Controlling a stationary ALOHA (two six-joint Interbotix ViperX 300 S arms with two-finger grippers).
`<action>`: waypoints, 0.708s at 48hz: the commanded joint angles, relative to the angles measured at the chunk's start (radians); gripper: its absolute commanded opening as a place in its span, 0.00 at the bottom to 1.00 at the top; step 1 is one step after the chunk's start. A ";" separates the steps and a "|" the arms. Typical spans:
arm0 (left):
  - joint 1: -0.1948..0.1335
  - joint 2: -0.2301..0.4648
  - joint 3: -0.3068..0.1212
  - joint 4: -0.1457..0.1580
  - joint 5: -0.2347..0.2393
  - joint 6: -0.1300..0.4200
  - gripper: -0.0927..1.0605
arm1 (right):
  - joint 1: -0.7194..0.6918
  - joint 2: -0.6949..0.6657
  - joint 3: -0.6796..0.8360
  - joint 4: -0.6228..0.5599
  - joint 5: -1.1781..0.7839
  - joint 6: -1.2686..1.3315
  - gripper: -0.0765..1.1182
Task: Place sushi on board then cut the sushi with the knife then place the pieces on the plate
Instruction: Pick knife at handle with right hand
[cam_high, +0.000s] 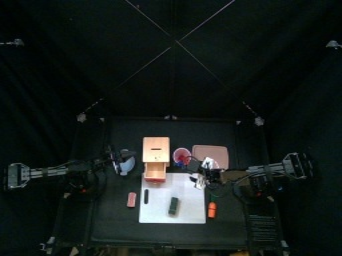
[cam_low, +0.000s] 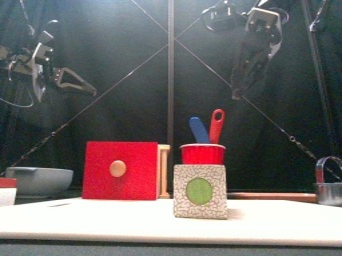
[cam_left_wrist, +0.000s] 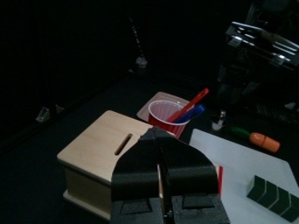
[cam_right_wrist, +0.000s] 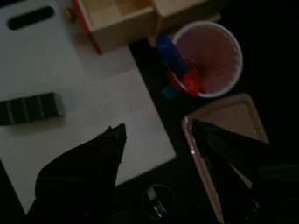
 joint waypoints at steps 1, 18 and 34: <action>0.023 0.002 -0.026 0.003 -0.011 0.002 0.17 | -0.032 0.018 -0.051 0.043 -0.005 -0.144 0.84; 0.064 0.002 -0.020 0.002 -0.011 0.002 0.17 | -0.075 0.163 -0.121 0.052 -0.025 -0.357 0.84; 0.081 0.002 -0.003 -0.006 -0.012 -0.005 0.17 | -0.092 0.253 -0.173 0.038 -0.011 -0.374 0.83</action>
